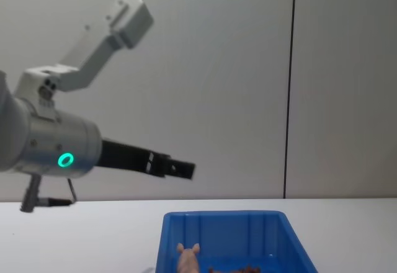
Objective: Pick up the two dolls from the table and place them into the box.
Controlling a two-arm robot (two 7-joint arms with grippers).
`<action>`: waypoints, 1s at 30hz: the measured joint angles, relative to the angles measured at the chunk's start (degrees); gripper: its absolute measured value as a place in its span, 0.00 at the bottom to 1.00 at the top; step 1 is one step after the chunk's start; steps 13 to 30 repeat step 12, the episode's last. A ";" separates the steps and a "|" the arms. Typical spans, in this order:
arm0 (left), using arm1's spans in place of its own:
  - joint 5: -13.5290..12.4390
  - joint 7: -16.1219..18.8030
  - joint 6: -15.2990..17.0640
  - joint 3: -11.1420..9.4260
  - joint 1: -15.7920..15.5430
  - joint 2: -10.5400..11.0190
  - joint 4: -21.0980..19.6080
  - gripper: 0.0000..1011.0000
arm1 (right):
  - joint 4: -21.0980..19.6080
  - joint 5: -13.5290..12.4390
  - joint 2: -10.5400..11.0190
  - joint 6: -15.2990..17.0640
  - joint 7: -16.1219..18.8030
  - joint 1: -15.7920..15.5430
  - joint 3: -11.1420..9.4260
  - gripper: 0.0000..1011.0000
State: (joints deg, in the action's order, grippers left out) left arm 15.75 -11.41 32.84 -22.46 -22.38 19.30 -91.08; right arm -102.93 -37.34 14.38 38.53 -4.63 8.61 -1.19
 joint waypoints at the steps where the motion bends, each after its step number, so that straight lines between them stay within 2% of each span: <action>1: 0.23 1.42 -0.47 0.32 0.60 0.36 -1.09 0.99 | 0.00 0.00 0.00 0.00 0.00 0.00 0.00 0.99; 12: 1.58 12.58 -4.15 2.34 4.74 2.74 -7.64 0.99 | 0.00 0.00 0.00 0.00 0.00 0.00 0.00 0.99; 30: 1.58 12.58 -4.15 2.34 4.74 2.74 -7.64 0.99 | 0.00 0.00 0.00 0.00 0.00 0.00 0.00 0.99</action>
